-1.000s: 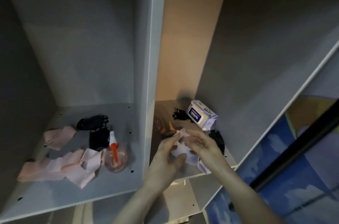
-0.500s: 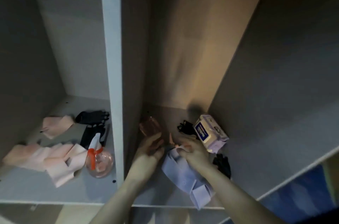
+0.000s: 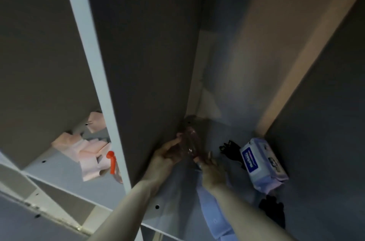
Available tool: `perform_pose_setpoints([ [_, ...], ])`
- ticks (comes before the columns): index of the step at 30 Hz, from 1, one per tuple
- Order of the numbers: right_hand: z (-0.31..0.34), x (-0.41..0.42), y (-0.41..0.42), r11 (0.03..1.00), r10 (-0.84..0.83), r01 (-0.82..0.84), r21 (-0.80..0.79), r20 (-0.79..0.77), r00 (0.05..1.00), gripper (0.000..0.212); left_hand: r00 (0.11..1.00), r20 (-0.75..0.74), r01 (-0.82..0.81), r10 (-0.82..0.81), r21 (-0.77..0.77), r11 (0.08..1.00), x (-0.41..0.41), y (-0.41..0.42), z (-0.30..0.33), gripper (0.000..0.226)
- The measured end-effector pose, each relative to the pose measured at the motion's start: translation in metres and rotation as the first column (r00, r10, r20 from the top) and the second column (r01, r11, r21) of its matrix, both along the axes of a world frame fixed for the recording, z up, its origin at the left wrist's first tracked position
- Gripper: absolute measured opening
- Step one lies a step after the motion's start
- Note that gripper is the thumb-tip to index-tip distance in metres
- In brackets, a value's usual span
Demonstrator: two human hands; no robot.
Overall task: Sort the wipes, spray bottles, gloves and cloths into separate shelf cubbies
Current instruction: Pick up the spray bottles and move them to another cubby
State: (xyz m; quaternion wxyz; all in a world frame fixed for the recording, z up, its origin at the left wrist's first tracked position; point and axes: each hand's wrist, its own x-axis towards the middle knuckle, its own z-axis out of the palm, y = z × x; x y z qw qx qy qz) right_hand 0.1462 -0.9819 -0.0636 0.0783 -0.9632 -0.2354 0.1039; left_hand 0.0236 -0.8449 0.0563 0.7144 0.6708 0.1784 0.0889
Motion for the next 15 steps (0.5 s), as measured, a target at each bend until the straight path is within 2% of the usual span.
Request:
perform_pose_setpoints([
  [3, -0.008, 0.006, 0.000, 1.000, -0.001, 0.000, 0.017, 0.067, 0.998, 0.061, 1.000, -0.015, -0.011, 0.012, 0.035, 0.999, 0.002, -0.001, -0.003, 0.039],
  [6, -0.011, 0.013, 0.004, 0.999, 0.022, -0.023, 0.029, 0.027, 0.999, 0.072, 0.999, -0.046, -0.022, 0.024, 0.062, 0.998, 0.008, -0.001, -0.005, 0.037],
  [9, -0.006, 0.015, 0.010, 0.999, 0.042, -0.039, -0.014, 0.231, 0.972, 0.098, 0.998, -0.060, -0.019, 0.022, 0.053, 0.998, 0.013, 0.002, -0.003, 0.038],
  [10, -0.003, 0.013, 0.011, 0.998, 0.069, -0.067, -0.018, 0.285, 0.956, 0.101, 0.997, -0.066, -0.022, 0.025, 0.047, 0.999, 0.015, 0.003, -0.001, 0.039],
  [12, 0.005, 0.013, 0.009, 0.991, 0.131, -0.133, 0.002, 0.173, 0.976, 0.098, 0.997, -0.075, -0.033, 0.035, 0.029, 0.999, 0.019, 0.004, 0.002, 0.038],
  [14, 0.012, 0.019, 0.014, 0.994, 0.087, -0.085, 0.075, -0.026, 0.996, 0.088, 0.996, -0.075, -0.041, 0.043, 0.029, 0.999, 0.022, 0.003, 0.004, 0.037],
  [15, 0.017, 0.023, 0.016, 0.984, 0.042, -0.020, 0.176, -0.123, 0.991, 0.077, 0.996, -0.078, -0.043, 0.044, 0.021, 0.999, 0.022, 0.001, 0.006, 0.036],
])
